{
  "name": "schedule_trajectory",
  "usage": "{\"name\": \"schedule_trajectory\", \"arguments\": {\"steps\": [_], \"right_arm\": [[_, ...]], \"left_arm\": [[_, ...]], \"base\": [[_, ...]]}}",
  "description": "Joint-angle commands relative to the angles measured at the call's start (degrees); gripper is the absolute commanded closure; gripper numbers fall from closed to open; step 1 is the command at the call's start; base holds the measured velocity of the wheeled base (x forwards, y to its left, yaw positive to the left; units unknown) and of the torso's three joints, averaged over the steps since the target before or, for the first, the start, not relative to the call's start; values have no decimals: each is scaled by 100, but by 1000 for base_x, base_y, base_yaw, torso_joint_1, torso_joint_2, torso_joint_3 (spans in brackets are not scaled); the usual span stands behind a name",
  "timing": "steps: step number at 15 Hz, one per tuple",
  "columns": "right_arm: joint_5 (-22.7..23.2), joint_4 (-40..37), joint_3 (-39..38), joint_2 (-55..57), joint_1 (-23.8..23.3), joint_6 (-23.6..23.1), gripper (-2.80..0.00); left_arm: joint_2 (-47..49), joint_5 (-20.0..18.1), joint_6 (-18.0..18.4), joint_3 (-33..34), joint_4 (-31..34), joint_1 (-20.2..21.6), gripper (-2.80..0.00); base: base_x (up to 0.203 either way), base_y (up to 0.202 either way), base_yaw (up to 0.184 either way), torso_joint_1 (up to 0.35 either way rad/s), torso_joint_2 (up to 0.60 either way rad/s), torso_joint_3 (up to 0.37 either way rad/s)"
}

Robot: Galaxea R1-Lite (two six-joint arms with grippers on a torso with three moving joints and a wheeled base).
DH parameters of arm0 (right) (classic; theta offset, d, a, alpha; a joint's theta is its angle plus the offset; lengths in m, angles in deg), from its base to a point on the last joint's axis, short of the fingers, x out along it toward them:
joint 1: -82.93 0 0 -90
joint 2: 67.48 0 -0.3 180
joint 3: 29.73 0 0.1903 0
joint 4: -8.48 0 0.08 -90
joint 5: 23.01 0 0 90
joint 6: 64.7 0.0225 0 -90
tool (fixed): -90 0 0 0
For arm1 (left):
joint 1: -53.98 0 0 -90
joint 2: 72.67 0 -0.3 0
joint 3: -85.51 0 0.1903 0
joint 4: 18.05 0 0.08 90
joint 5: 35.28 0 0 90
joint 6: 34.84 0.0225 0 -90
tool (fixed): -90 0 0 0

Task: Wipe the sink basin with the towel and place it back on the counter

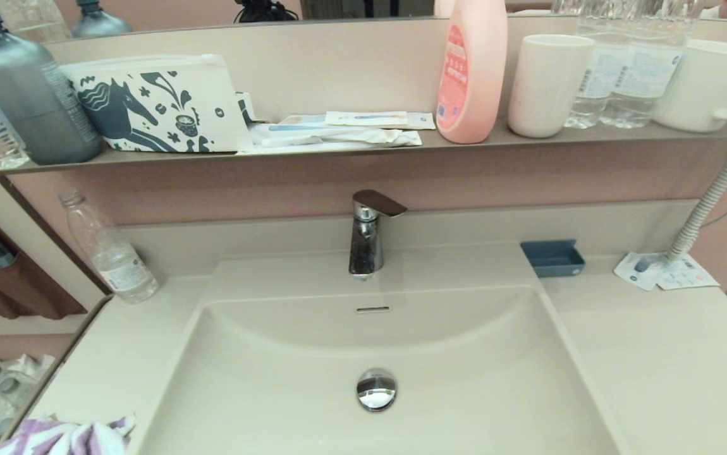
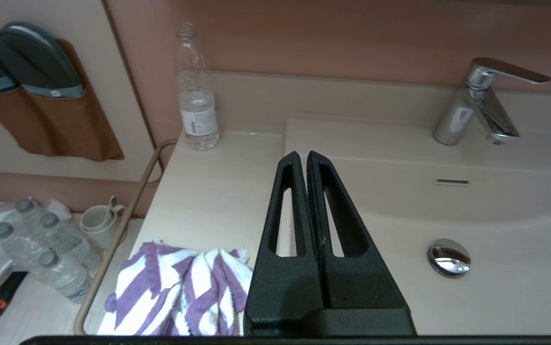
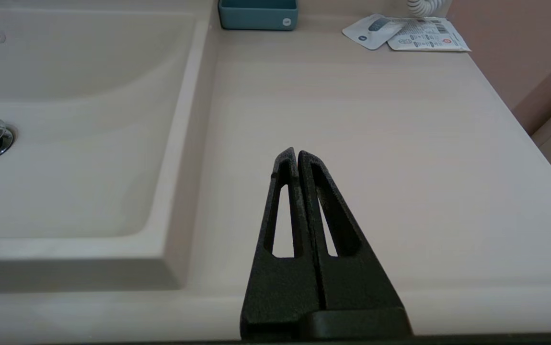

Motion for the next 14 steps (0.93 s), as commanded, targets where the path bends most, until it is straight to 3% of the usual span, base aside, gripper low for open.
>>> {"name": "schedule_trajectory", "arguments": {"steps": [1, 3, 6, 8, 12, 14], "right_arm": [[2, -1, 0, 2, 8, -4, 0], [2, -2, 0, 2, 2, -4, 0], [2, -1, 0, 2, 3, -2, 0], [2, 0, 0, 2, 2, -4, 0], [2, 7, 0, 2, 2, 5, 0], [2, -1, 0, 2, 2, -4, 0]], "left_arm": [[21, -4, -13, -18, 12, -78, 0], [19, 40, -48, -14, 12, -276, 0], [-218, 549, -30, 76, 26, -1213, 0], [-557, 686, -3, 338, 30, -1224, 0], [-1496, 442, 293, 1370, 21, -1144, 0], [-1551, 619, 292, 1697, -2, -1107, 0]], "base": [[0, 0, 0, 0, 0, 0], [0, 0, 0, 0, 0, 0], [0, 0, 0, 0, 0, 0], [0, 0, 0, 0, 0, 0], [0, 0, 0, 0, 0, 0], [0, 0, 0, 0, 0, 0]]}}
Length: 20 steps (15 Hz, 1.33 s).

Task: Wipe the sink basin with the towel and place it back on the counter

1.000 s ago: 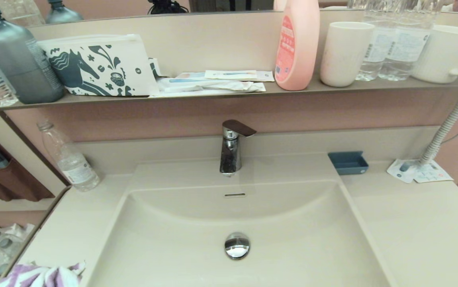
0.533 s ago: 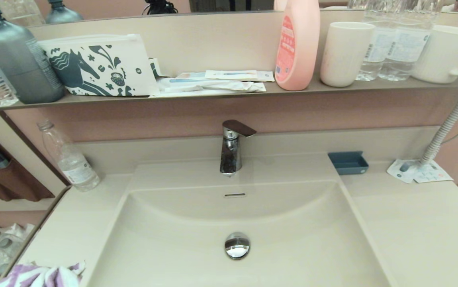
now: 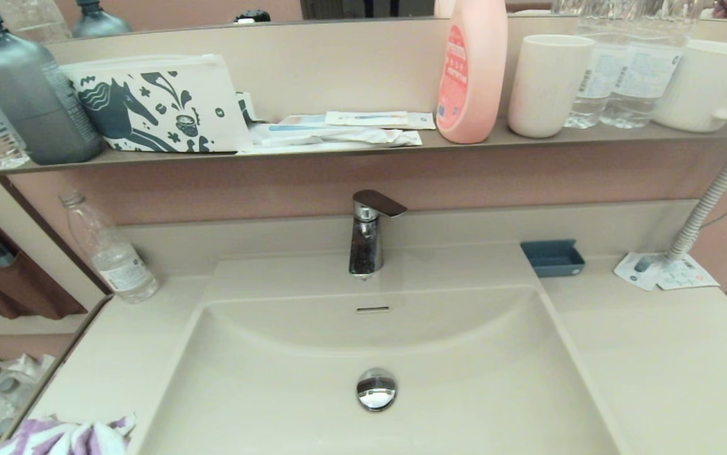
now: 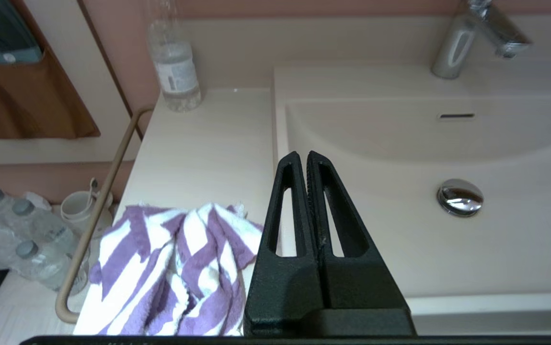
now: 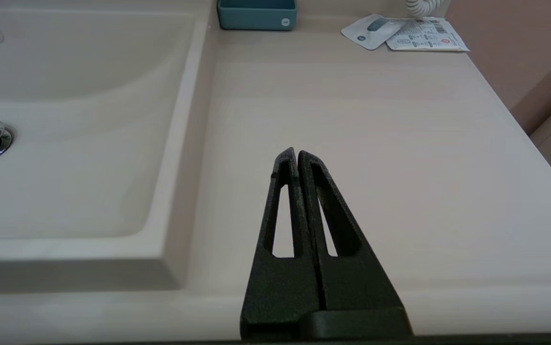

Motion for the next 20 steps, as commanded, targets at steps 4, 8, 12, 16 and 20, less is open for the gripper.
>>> {"name": "schedule_trajectory", "arguments": {"steps": [4, 8, 12, 16, 20], "right_arm": [[2, 6, 0, 2, -1, -5, 0], [2, 5, 0, 2, 0, -3, 0], [2, 3, 0, 2, -1, -5, 0], [2, 7, 0, 2, -1, -5, 0], [2, 6, 0, 2, 3, -4, 0]], "left_arm": [[-188, 33, 10, 1145, -812, 14, 0], [-188, -6, 25, 1649, -1296, 14, 0], [-188, -2, 117, 1960, -1412, -13, 0], [-188, -11, 140, 2267, -1737, -13, 0], [-188, -246, 266, 2510, -1773, -13, 0]], "base": [[0, 0, 0, 0, 0, 0], [0, 0, 0, 0, 0, 0], [0, 0, 0, 0, 0, 0], [0, 0, 0, 0, 0, 0], [0, 0, 0, 0, 0, 0]]}}
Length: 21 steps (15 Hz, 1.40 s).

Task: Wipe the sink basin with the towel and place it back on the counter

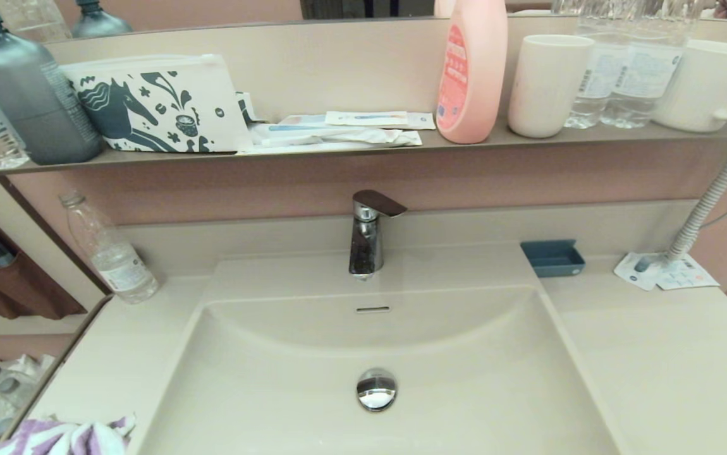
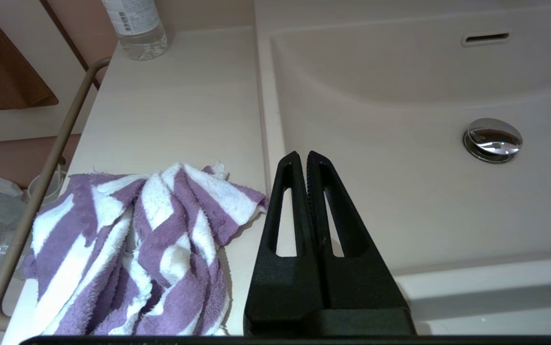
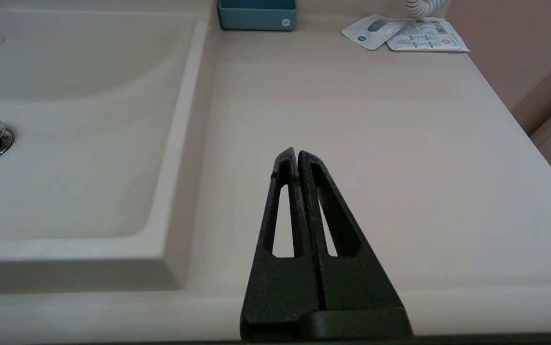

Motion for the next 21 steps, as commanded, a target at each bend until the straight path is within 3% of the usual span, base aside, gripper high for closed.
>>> {"name": "schedule_trajectory", "arguments": {"steps": [1, 21], "right_arm": [[2, -2, 0, 2, 10, 0, 0], [2, -5, 0, 2, 10, -5, 0]], "left_arm": [[-5, -8, 5, 78, -26, 1, 0], [-5, -16, -66, 79, -35, 1, 0]], "base": [[0, 0, 0, 0, 0, 0], [0, 0, 0, 0, 0, 0]]}}
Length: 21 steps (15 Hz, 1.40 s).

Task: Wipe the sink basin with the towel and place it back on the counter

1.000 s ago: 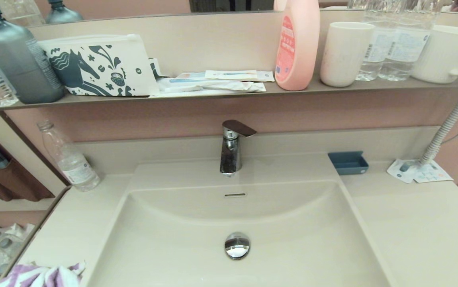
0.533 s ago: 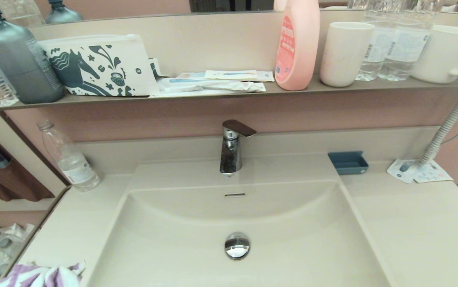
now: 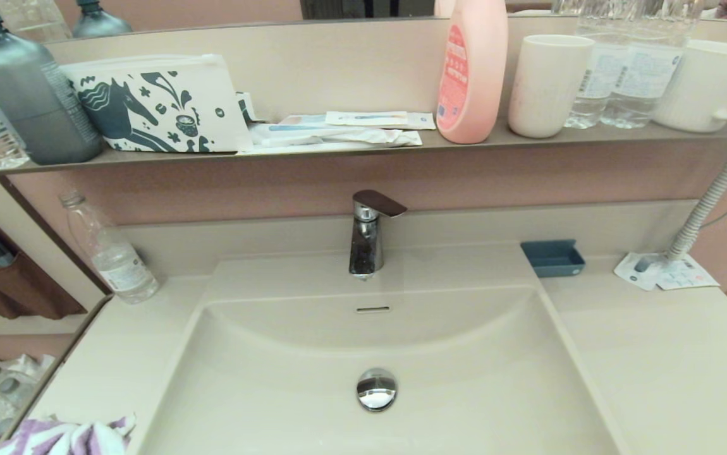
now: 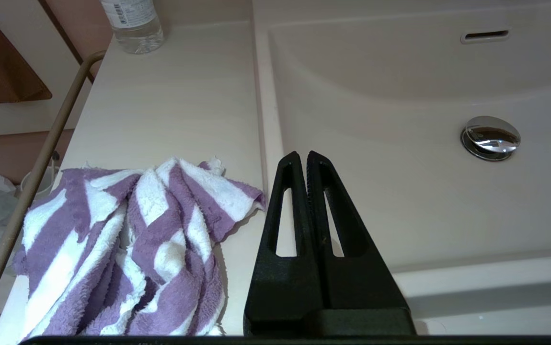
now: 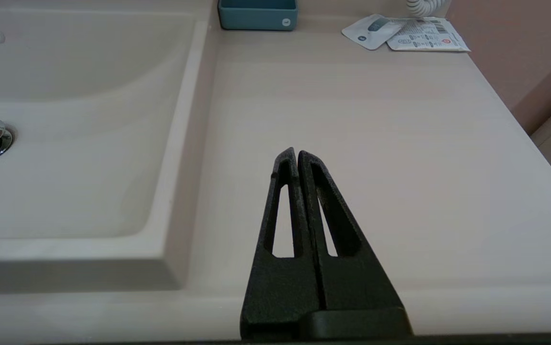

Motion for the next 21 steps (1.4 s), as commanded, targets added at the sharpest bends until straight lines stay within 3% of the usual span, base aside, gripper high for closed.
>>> {"name": "schedule_trajectory", "arguments": {"steps": [1, 21], "right_arm": [[2, 1, 0, 2, 6, 0, 0], [-7, 5, 0, 2, 2, 123, 0]], "left_arm": [[-2, 0, 3, 2, 4, 1, 0], [-2, 0, -3, 1, 2, 1, 0]], "base": [[0, 0, 0, 0, 0, 0], [0, 0, 0, 0, 0, 0]]}}
